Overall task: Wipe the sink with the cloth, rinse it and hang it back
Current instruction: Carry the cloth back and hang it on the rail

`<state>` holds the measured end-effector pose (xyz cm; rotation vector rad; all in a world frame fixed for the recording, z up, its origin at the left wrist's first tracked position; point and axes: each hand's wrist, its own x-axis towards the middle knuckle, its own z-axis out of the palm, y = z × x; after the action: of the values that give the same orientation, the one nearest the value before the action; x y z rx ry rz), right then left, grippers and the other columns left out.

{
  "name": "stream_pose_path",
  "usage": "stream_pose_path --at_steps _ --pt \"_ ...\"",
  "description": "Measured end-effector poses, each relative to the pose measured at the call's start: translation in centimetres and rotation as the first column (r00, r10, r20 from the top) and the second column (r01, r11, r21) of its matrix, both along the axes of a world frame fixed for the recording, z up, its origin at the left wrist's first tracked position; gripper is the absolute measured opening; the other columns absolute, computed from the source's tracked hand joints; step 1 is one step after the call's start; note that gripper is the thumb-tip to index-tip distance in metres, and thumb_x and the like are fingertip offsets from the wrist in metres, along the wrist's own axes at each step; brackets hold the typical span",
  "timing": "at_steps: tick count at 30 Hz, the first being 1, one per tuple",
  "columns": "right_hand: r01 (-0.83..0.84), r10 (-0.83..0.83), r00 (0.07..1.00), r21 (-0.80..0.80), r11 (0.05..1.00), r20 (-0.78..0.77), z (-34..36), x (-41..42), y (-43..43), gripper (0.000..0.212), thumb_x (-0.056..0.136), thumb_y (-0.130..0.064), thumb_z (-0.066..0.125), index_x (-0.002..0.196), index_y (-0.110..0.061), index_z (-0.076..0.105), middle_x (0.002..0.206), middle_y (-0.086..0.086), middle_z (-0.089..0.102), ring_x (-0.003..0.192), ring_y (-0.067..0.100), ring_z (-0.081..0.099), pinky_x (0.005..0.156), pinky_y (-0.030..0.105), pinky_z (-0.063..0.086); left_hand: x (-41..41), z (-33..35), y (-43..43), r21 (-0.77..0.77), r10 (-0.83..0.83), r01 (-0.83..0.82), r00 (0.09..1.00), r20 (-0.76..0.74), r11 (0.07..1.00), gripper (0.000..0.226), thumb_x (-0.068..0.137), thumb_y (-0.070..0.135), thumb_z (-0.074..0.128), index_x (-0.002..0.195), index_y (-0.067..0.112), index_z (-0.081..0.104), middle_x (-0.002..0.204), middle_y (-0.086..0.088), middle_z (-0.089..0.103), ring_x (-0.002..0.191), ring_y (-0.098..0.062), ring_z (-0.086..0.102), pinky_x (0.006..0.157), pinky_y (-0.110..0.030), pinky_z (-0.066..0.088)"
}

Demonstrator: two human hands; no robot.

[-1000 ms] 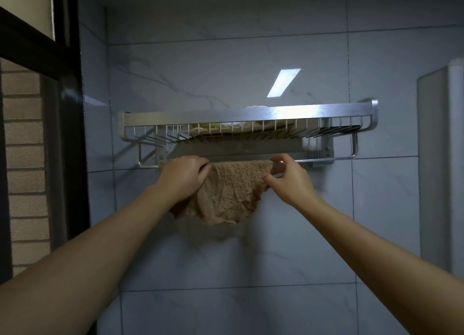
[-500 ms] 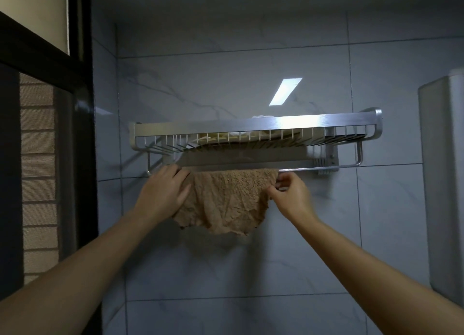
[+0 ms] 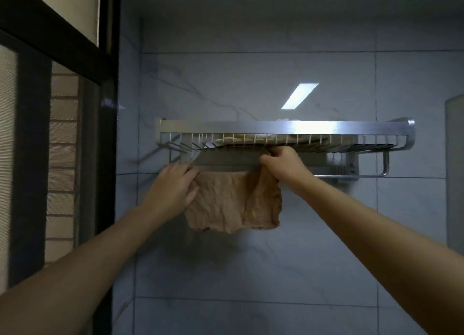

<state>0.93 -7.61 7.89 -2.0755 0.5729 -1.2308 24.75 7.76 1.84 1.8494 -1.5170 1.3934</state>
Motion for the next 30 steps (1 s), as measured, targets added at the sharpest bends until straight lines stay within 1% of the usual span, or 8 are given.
stream_pose_path --at_steps 4,8,10,14,19,21,25,30 --pt "-0.127 0.106 0.961 -0.067 0.99 -0.254 1.2 6.0 3.3 0.032 0.096 -0.022 0.06 0.127 -0.016 0.057 0.082 0.003 0.063 0.061 0.011 0.059 0.048 0.021 0.047 -0.1 0.7 1.1 0.052 -0.113 0.126 0.973 -0.199 0.991 0.048 0.095 0.034 0.06 0.139 0.016 0.056 0.133 -0.006 0.063 0.123 -0.026 0.056 0.108 -0.042 0.043" --pt "-0.338 0.267 0.877 -0.118 0.934 -0.399 0.7 9.4 6.9 0.021 0.1 -0.03 0.053 0.117 -0.023 0.062 0.09 0.002 0.064 0.064 0.012 0.061 0.049 0.023 0.048 -0.1 0.7 2.3 -0.012 -0.246 0.267 0.868 -0.431 0.964 0.06 0.094 0.029 0.062 0.149 0.031 0.039 0.137 0.001 0.061 0.125 -0.016 0.057 0.104 -0.038 0.05" --pt "-0.314 0.14 0.863 -0.297 0.902 -0.486 0.5 9.6 6.8 0.029 0.102 -0.032 0.046 0.126 -0.027 0.062 0.104 0.003 0.067 0.079 0.017 0.065 0.061 0.029 0.052 -0.3 0.5 2.6 -0.019 -0.264 0.294 0.827 -0.497 0.956 0.06 0.095 0.02 0.061 0.149 0.032 0.038 0.139 0.002 0.06 0.126 -0.014 0.056 0.102 -0.031 0.049" --pt "-0.035 -0.256 0.903 -0.652 0.757 -0.345 -0.3 7.6 4.2 0.028 0.098 -0.028 0.048 0.121 -0.03 0.064 0.114 0.001 0.067 0.1 0.023 0.063 0.083 0.042 0.056 -0.9 1.7 2.7 0.006 -0.273 0.326 0.801 -0.532 0.945 0.039 0.098 0.014 0.052 0.135 0.022 0.059 0.13 -0.005 0.067 0.12 -0.024 0.061 0.099 -0.037 0.051" --pt "-0.04 -0.28 0.936 -0.856 0.516 -0.212 -2.5 5.8 1.3 0.031 0.091 -0.034 0.061 0.121 -0.025 0.064 0.108 0.0 0.057 0.1 0.021 0.054 0.083 0.04 0.05 -1.4 0.5 1.6 -0.072 -0.108 0.085 0.882 -0.458 0.994 0.04 0.1 0.025 0.051 0.137 0.016 0.06 0.142 -0.009 0.05 0.135 -0.027 0.044 0.112 -0.041 0.04" --pt "-0.029 -0.283 0.937 -0.855 0.518 -0.204 -2.6 5.8 0.9 0.036 0.091 -0.035 0.062 0.125 -0.024 0.061 0.115 0.0 0.06 0.106 0.023 0.055 0.088 0.04 0.048 -1.5 -0.2 1.2 -0.116 -0.077 0.041 0.94 -0.333 0.992 0.04 0.099 0.031 0.051 0.134 0.015 0.06 0.14 -0.007 0.053 0.131 -0.025 0.048 0.109 -0.045 0.044" --pt "-0.058 -0.262 0.932 -0.816 0.575 -0.251 -2.7 5.7 0.5 0.037 0.093 -0.037 0.061 0.128 -0.025 0.06 0.12 -0.002 0.066 0.108 0.022 0.061 0.086 0.036 0.05 -1.6 -0.7 -0.1 0.058 0.011 -0.011 1.0 0.008 0.998 0.045 0.098 0.039 0.047 0.132 0.014 0.062 0.132 -0.005 0.063 0.124 -0.024 0.057 0.11 -0.042 0.041" --pt "-0.034 -0.336 0.911 -0.857 0.514 -0.238 -2.3 7.4 0.8 0.03 0.094 -0.043 0.056 0.114 -0.023 0.066 0.108 0.001 0.069 0.099 0.024 0.061 0.08 0.038 0.052 -0.9 1.4 0.0 0.141 0.133 -0.129 0.991 -0.019 0.981 0.042 0.099 0.042 0.035 0.113 0.015 0.064 0.109 -0.003 0.069 0.106 -0.023 0.063 0.119 -0.048 0.026"
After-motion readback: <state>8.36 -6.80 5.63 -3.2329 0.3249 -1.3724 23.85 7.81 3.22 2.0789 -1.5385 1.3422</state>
